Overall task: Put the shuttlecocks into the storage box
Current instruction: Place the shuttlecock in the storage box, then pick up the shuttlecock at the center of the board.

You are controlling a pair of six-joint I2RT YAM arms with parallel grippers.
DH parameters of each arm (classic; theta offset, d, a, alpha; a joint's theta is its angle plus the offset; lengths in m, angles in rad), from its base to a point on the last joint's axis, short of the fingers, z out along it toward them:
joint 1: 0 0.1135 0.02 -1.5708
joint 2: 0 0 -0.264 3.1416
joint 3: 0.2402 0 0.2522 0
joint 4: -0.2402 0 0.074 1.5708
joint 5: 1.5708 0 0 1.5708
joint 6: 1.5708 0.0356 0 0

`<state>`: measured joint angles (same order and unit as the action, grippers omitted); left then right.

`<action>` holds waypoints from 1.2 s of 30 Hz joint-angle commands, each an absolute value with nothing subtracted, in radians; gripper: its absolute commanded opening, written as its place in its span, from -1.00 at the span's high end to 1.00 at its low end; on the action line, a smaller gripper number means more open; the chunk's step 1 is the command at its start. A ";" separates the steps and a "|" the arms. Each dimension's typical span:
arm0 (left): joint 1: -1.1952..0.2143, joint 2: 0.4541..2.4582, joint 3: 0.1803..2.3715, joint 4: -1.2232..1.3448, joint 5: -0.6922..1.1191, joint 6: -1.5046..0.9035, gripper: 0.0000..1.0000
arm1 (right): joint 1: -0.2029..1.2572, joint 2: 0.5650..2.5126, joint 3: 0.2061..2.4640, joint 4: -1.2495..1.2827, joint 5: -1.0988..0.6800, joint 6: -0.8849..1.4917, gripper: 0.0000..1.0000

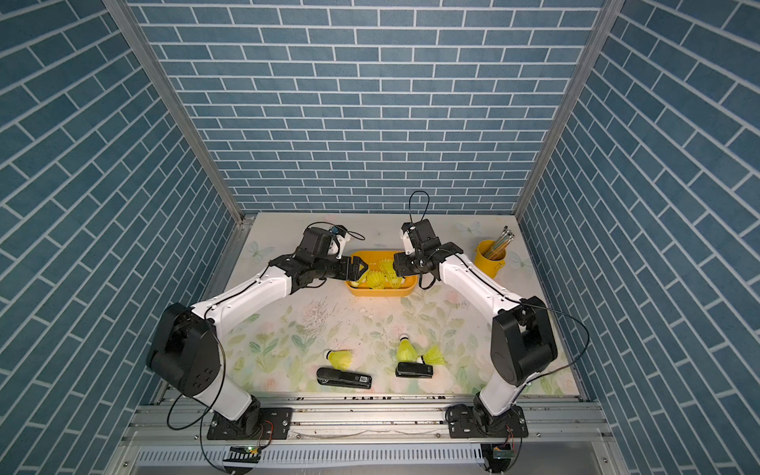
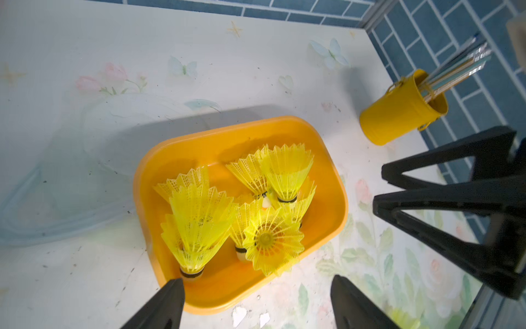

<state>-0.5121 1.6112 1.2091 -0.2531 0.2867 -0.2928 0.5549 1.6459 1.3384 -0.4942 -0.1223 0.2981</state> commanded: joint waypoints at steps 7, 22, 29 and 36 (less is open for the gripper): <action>-0.594 1.567 1.206 -0.615 0.148 0.165 -0.60 | 0.674 1.421 1.102 -0.455 -0.158 0.359 -0.73; -0.641 1.447 1.036 -0.669 0.031 0.477 -0.62 | 0.698 1.143 0.770 -0.315 -0.447 0.479 -1.00; -0.667 1.446 1.019 -0.766 0.028 0.500 -0.66 | 0.697 1.126 0.716 -0.274 -0.452 0.511 -1.00; -0.713 1.444 0.988 -0.832 0.044 0.517 -0.70 | 0.698 1.175 0.727 -0.218 -0.499 0.509 -1.00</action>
<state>-0.7040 1.4574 1.0199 -0.7689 0.0387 0.4942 0.6949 1.1549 0.7219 -0.2718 -0.4492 0.4896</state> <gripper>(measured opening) 0.849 0.993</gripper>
